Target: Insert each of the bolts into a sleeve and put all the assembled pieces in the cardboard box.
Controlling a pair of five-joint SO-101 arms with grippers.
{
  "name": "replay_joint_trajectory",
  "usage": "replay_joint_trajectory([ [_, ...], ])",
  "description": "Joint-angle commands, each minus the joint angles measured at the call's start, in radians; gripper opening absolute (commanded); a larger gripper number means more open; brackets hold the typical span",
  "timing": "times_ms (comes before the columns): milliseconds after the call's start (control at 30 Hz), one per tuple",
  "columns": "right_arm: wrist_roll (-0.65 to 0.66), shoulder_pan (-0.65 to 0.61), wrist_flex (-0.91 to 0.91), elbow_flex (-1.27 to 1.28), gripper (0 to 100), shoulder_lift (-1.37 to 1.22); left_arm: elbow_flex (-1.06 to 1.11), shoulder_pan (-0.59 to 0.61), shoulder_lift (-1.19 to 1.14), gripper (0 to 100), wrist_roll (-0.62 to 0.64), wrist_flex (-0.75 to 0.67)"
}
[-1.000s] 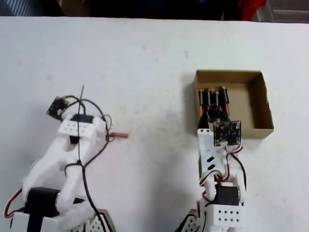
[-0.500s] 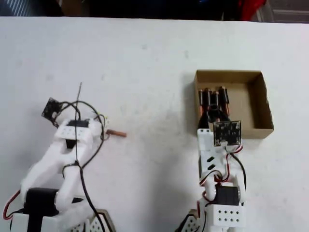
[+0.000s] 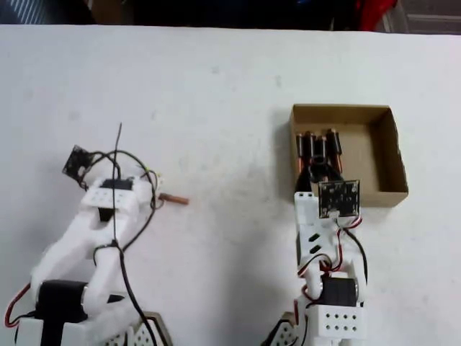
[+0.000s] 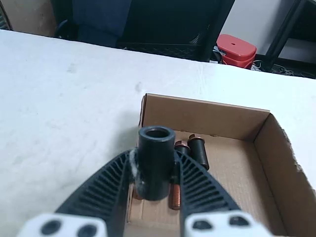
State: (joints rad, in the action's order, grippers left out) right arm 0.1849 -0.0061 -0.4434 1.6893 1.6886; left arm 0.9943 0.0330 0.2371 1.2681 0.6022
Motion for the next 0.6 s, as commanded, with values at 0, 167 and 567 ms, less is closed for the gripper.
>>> replay_joint_trajectory([
  [0,0.000,0.010,0.018,0.006,2.3,0.012,-0.006,-0.013,0.036,14,0.012,-0.023],
  [167,0.000,0.010,0.018,0.006,2.3,0.012,-0.014,-0.013,-0.015,14,0.012,-0.048],
  [567,0.000,0.010,0.018,0.006,2.3,0.012,-0.239,-0.008,-0.214,13,0.014,0.143],
])
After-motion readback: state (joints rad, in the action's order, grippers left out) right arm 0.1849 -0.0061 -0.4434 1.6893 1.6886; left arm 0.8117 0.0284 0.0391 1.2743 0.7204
